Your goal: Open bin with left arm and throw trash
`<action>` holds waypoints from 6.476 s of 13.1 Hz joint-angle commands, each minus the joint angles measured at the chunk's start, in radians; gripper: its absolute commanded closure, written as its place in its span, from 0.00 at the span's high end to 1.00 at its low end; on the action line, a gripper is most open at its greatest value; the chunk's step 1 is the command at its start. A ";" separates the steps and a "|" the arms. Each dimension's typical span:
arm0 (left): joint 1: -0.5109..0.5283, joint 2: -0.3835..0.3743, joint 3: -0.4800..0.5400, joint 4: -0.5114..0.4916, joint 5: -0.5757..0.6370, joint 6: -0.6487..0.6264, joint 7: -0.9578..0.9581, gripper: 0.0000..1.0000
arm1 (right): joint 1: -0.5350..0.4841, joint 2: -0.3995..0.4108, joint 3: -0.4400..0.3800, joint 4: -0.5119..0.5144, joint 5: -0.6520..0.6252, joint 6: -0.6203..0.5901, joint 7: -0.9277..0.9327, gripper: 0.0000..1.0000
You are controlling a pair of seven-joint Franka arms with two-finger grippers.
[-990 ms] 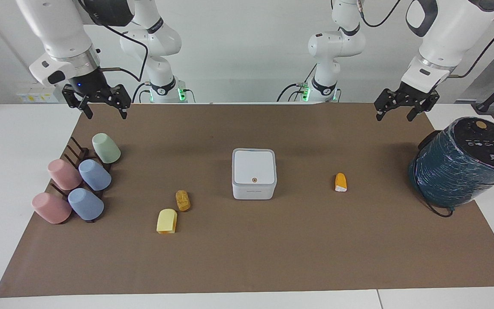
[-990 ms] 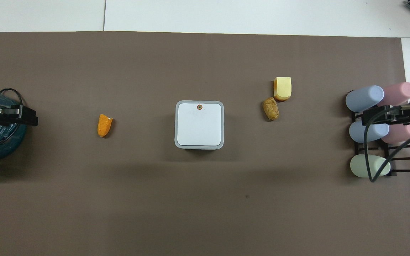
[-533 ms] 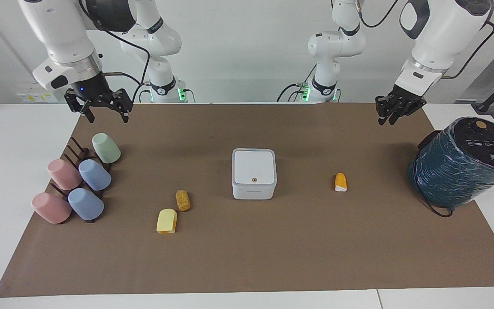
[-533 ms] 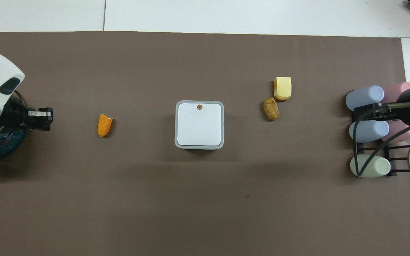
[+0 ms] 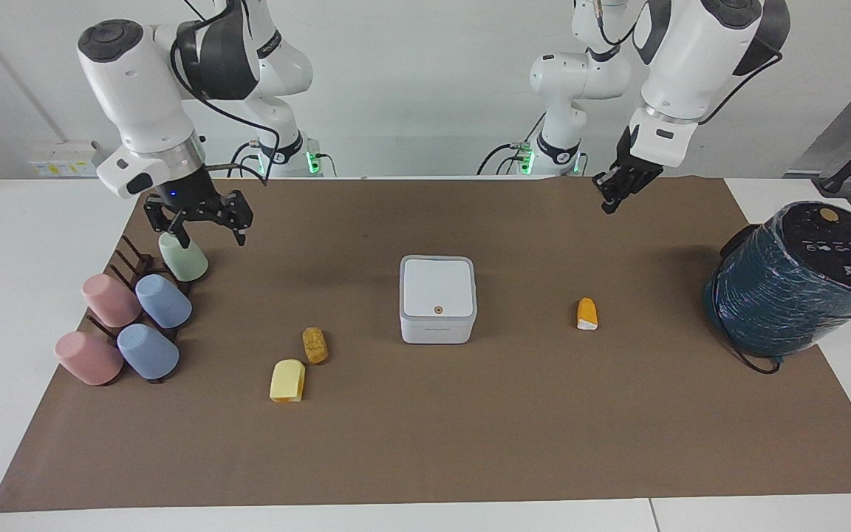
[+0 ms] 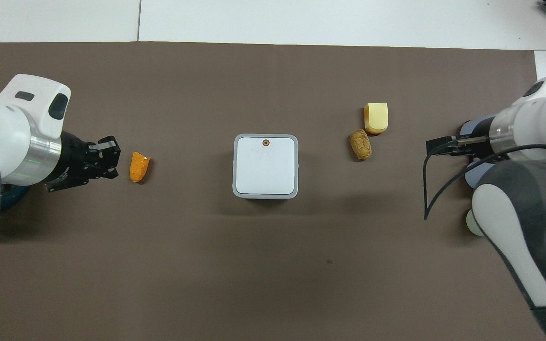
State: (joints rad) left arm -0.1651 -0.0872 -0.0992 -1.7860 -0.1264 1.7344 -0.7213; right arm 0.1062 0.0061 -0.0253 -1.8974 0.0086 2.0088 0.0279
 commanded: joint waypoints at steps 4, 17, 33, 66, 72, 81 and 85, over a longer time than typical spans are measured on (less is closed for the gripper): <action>-0.129 0.039 0.013 -0.078 -0.071 0.210 -0.286 0.00 | 0.050 0.124 -0.004 -0.049 0.074 0.181 -0.031 1.00; -0.303 0.245 0.013 -0.047 -0.087 0.606 -0.547 0.00 | 0.135 0.362 0.002 -0.083 0.094 0.515 -0.051 1.00; -0.396 0.409 0.018 -0.041 -0.078 0.732 -0.566 0.00 | 0.147 0.249 0.002 -0.025 0.096 0.328 -0.029 0.00; 0.084 0.288 0.030 -0.259 0.096 0.596 0.887 0.95 | 0.391 0.278 0.053 0.119 0.301 0.314 0.365 1.00; 0.064 0.299 0.030 -0.357 0.097 0.685 0.928 0.83 | 0.313 0.224 0.038 0.166 0.260 0.312 0.354 1.00; 0.065 0.314 0.030 -0.357 0.116 0.700 0.964 0.24 | 0.026 0.339 0.042 0.124 0.102 0.430 -0.059 1.00; 0.076 0.330 0.029 -0.304 0.116 0.682 0.968 0.00 | 0.021 0.468 0.041 0.124 0.100 0.591 -0.060 1.00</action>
State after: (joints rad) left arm -0.0915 0.2287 -0.0765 -2.1231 -0.0264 2.4114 0.2368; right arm 0.1377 0.4236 0.0044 -1.7801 0.1299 2.5371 -0.0268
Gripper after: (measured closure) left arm 0.639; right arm 0.000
